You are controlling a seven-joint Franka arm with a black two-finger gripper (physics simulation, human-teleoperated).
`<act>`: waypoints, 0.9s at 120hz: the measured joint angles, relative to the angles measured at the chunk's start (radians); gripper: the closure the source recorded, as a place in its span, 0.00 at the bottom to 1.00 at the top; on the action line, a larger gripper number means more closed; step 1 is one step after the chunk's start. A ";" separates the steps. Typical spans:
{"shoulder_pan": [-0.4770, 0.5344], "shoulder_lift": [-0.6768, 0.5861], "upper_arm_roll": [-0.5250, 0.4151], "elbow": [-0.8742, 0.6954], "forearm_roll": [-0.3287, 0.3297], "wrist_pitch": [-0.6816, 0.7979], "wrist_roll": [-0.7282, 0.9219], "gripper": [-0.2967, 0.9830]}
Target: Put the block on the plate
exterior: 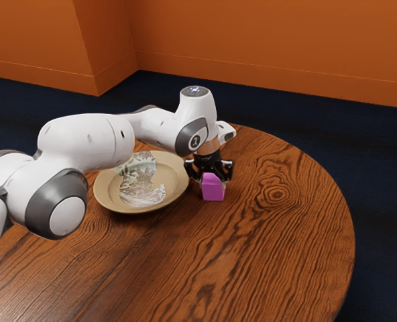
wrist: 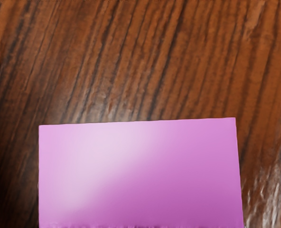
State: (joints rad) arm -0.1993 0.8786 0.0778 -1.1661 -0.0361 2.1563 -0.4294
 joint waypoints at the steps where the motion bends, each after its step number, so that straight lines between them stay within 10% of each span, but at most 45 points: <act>1: 0.000 0.000 0.000 0.000 0.000 0.000 0.000 0.47; 70: 0.120 -0.392 0.006 -0.304 0.062 -0.076 -0.018 0.53; 108: 0.260 -0.341 0.002 -0.325 0.063 -0.090 0.001 0.53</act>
State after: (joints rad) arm 0.0608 0.5376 0.0797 -1.4915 0.0266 2.0660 -0.4286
